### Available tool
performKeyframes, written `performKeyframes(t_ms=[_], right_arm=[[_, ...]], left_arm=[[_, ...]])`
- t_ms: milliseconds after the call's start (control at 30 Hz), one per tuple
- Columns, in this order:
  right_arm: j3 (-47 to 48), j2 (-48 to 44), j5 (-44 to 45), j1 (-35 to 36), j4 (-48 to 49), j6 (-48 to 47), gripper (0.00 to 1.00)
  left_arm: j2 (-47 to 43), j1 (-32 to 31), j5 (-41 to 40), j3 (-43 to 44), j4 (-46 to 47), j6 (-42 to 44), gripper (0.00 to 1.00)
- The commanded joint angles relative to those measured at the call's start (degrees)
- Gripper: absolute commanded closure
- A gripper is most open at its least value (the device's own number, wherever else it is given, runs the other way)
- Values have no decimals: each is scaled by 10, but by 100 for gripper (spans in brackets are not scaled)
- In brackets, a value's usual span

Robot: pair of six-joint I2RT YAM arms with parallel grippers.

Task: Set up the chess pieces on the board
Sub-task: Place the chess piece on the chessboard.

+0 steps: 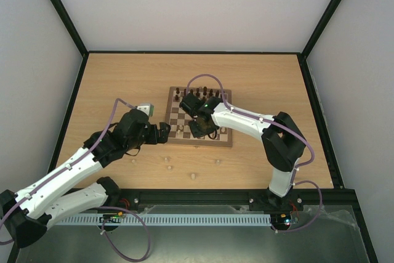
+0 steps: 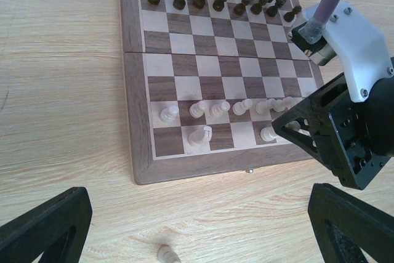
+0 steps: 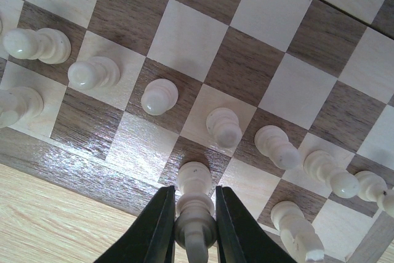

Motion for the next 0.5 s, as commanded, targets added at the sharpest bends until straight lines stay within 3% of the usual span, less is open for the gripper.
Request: performKeyframes(t_ms=[0, 467], right_arm=[[-10, -12, -7, -3, -8, -5, 83], [-5, -24, -16, -3, -13, -3, 65]], left_arm=[[1, 3, 5, -4, 14, 0, 1], [1, 3, 6, -2, 14, 0, 1]])
